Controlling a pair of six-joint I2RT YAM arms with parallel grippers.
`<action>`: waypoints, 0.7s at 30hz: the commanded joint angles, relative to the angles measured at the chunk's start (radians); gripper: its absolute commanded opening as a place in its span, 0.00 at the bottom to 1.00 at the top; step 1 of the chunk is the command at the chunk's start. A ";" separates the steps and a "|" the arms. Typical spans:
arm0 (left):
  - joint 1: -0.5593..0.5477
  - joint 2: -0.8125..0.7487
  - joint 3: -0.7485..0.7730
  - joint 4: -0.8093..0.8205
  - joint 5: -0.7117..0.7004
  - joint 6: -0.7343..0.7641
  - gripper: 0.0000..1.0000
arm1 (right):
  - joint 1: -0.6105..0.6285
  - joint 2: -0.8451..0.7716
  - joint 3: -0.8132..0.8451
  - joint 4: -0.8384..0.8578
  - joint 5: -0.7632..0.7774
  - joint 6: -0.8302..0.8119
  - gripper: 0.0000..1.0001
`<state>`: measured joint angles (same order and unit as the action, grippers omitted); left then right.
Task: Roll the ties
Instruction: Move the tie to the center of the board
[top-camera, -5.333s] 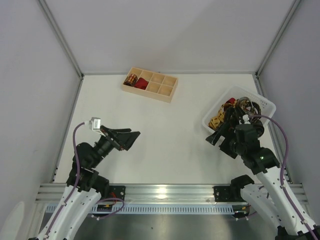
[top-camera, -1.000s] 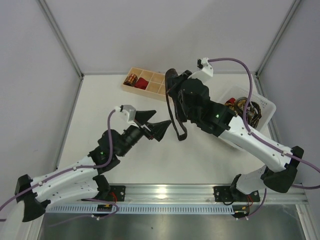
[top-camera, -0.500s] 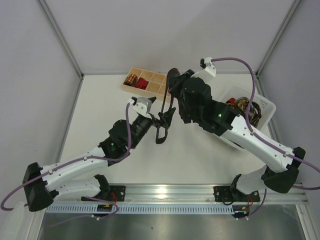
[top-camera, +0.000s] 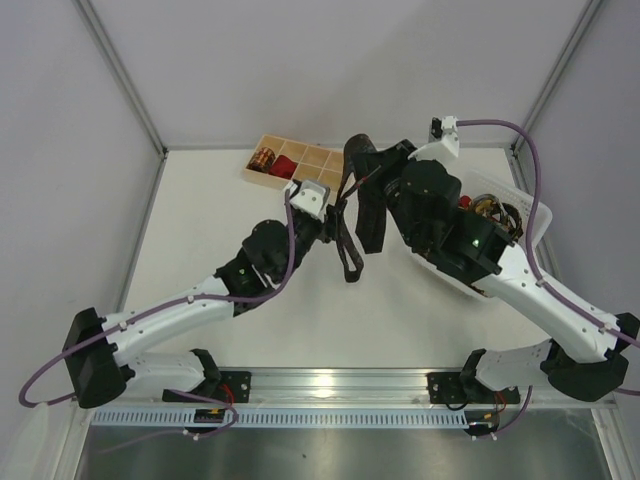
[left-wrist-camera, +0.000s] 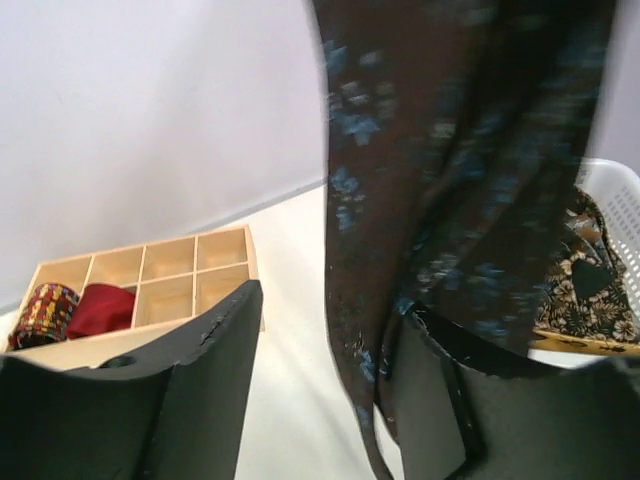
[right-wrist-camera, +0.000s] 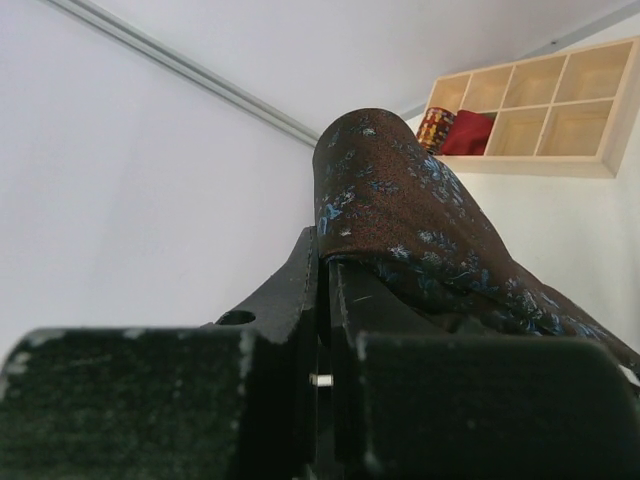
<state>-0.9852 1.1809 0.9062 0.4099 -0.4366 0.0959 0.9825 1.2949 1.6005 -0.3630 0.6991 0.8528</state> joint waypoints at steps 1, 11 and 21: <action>0.057 0.026 0.088 -0.110 0.025 -0.034 0.55 | 0.002 -0.054 -0.016 0.009 0.005 0.028 0.00; 0.079 0.062 0.097 -0.120 0.202 -0.061 0.42 | 0.002 -0.089 -0.037 0.003 -0.016 0.023 0.00; 0.125 0.033 0.175 -0.517 -0.086 -0.217 0.01 | -0.028 -0.109 -0.114 0.030 0.010 -0.193 0.09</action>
<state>-0.8906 1.2644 1.0557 0.0822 -0.3676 -0.0364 0.9703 1.2228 1.5047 -0.3836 0.6727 0.7776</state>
